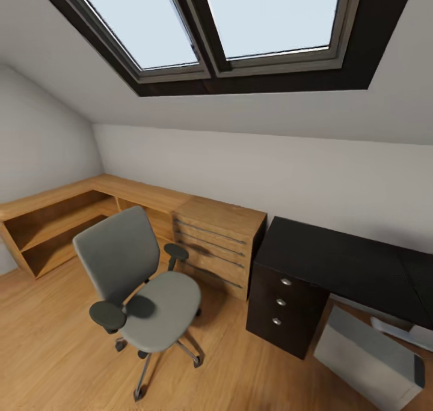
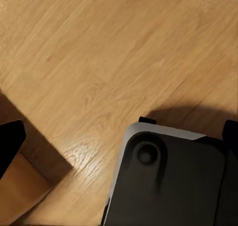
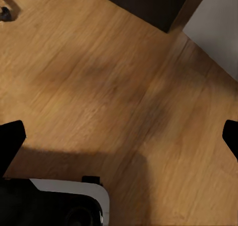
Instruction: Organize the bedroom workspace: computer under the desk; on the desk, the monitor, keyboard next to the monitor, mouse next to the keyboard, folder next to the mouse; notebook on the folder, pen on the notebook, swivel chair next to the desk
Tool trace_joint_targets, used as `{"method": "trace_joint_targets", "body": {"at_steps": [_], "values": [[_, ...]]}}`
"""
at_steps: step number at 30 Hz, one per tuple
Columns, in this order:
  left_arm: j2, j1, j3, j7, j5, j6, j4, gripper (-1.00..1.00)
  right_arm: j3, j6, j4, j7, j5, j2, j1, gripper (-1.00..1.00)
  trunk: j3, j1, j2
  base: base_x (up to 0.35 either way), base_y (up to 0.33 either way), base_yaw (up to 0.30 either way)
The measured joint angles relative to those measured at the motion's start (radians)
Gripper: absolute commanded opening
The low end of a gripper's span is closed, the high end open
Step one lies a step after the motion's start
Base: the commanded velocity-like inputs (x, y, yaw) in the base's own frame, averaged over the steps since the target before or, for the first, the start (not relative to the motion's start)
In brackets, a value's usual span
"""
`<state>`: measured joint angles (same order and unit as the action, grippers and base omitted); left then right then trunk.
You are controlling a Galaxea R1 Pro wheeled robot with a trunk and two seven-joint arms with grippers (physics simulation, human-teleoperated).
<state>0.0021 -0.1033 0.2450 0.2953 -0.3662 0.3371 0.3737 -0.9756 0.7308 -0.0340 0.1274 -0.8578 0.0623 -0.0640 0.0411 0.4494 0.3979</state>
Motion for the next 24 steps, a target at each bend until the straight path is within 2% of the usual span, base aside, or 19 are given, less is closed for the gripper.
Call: {"method": "trace_joint_targets", "body": {"at_steps": [1,4,5,8,9,13,17,20,24], "values": [[0.020,0.014,-0.036,0.002,-0.021,-0.002,0.018,1.00,-0.001,0.001,-0.012,0.001,0.002,0.000,-0.022,1.00,0.000,0.000,0.000,0.000,0.000,0.284],[0.040,0.037,-0.066,0.002,-0.044,-0.012,0.036,1.00,0.000,-0.002,-0.018,0.001,0.003,-0.001,-0.070,1.00,0.002,0.000,0.000,0.000,0.000,0.284],[0.060,0.064,-0.079,0.002,-0.063,-0.033,0.044,1.00,0.001,-0.004,-0.020,0.002,0.003,-0.001,-0.120,1.00,0.002,0.000,0.000,0.000,0.000,0.284],[0.073,0.103,-0.086,0.002,-0.099,-0.072,0.047,1.00,0.001,-0.006,-0.022,0.002,0.003,-0.003,-0.188,1.00,0.003,0.000,0.000,0.000,0.000,0.284],[0.077,0.122,-0.087,0.001,-0.135,-0.094,0.050,1.00,-0.001,-0.002,-0.029,0.002,0.005,-0.007,-0.215,1.00,0.003,0.000,0.000,0.000,0.000,0.281],[0.078,0.134,-0.090,-0.006,-0.187,-0.105,0.036,1.00,0.001,0.008,-0.040,0.002,0.001,-0.010,-0.231,1.00,0.004,0.000,0.000,0.000,0.000,0.280],[0.079,0.136,-0.091,-0.009,-0.212,-0.096,-0.022,1.00,0.000,0.010,-0.037,0.002,-0.002,-0.011,-0.235,1.00,0.004,0.000,0.000,0.000,0.000,0.280],[0.079,0.137,-0.092,-0.011,-0.227,-0.068,-0.051,1.00,-0.002,0.013,-0.033,0.002,-0.002,-0.012,-0.236,1.00,0.004,0.000,0.000,0.000,0.000,0.281],[0.076,0.138,-0.092,-0.015,-0.238,0.023,-0.070,1.00,-0.002,0.017,-0.016,0.002,-0.001,-0.012,-0.236,1.00,0.004,0.000,0.000,0.000,0.000,0.284]]}}
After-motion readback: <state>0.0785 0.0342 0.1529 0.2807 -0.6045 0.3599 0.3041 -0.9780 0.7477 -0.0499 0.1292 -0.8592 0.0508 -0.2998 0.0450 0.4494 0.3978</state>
